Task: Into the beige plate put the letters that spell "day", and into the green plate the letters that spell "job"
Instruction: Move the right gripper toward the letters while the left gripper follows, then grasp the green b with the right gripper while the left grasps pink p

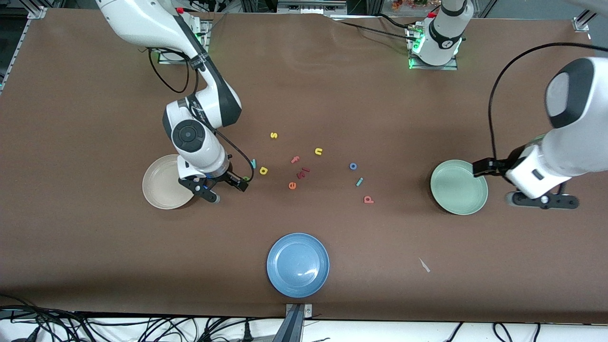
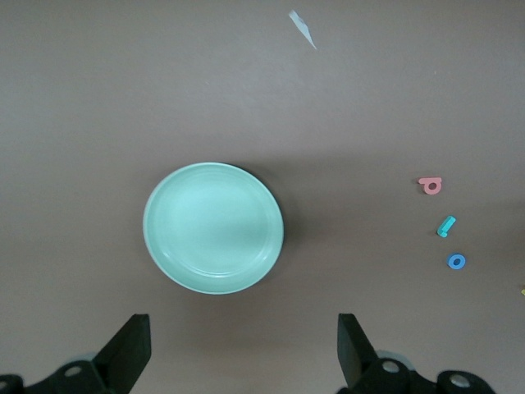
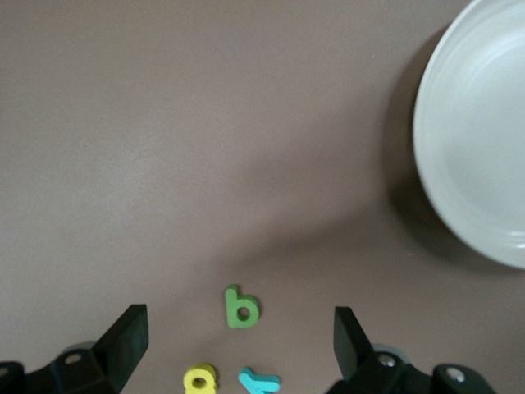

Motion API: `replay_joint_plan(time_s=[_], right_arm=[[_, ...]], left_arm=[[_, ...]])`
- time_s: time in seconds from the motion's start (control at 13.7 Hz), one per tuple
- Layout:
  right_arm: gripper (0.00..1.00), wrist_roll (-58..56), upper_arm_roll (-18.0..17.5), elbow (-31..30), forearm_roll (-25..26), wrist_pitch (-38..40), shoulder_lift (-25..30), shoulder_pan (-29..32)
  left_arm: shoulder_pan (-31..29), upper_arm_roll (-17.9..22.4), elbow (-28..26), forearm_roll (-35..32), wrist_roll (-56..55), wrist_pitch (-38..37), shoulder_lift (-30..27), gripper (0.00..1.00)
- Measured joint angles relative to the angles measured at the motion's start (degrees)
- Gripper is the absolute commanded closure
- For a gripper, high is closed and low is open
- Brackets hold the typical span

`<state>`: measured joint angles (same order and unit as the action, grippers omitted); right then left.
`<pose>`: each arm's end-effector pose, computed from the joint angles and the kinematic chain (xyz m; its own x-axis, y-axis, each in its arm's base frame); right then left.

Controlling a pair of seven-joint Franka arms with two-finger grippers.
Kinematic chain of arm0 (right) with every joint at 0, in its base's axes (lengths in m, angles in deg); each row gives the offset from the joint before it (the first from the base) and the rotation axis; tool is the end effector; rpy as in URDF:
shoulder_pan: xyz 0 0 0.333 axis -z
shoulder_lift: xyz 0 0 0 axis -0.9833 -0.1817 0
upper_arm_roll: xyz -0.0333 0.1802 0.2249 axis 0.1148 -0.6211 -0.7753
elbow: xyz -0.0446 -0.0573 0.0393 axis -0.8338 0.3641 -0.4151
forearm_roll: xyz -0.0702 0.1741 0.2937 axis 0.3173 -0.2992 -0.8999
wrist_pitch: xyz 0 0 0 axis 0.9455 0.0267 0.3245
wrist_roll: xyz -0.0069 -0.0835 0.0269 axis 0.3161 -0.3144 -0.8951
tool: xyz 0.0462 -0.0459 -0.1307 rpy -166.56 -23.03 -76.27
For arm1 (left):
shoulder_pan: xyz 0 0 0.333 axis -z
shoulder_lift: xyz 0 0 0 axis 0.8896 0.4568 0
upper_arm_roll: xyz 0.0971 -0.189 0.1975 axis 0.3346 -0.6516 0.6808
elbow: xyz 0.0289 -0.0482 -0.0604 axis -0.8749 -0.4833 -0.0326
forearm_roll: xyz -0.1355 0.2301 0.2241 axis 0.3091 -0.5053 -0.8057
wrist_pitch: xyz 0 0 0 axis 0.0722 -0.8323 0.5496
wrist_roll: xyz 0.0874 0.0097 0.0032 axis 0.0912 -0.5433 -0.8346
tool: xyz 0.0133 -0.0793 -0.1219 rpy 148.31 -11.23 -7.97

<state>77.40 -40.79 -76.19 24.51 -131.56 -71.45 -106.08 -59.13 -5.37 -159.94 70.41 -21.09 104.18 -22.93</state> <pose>0.5590 0.2755 0.2267 0.8409 -0.5409 0.0159 -0.5408 -0.8411 -0.0092 0.6019 -0.0620 0.4235 0.9860 -0.0380 -0.1625 -0.0396 -0.9992 -0.0065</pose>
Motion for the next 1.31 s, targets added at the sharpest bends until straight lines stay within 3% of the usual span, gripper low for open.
replay_joint_plan(time_s=[0.22,0.51,1.02,1.31], right_arm=[[0.26,3.6,0.0,0.1,0.0,-1.5,-2.8,-1.8],[0.34,5.5,0.0,0.3,0.0,-2.7,-5.7,-2.8],[0.38,5.8,0.1,0.3,0.0,-3.2,-6.6,-3.0],[0.56,5.9,0.2,0.4,0.0,-3.4,-7.4,-3.0]], left_arm=[[2.1,-0.2,-0.1,2.8,-6.2,1.5,3.1,0.00],[6.2,-0.3,-0.2,3.1,-19.5,8.1,7.8,0.00],[11.5,-0.3,-0.5,3.1,-46.3,22.3,19.4,0.00],[12.5,-0.4,-0.4,3.1,-57.4,27.3,23.8,0.00]])
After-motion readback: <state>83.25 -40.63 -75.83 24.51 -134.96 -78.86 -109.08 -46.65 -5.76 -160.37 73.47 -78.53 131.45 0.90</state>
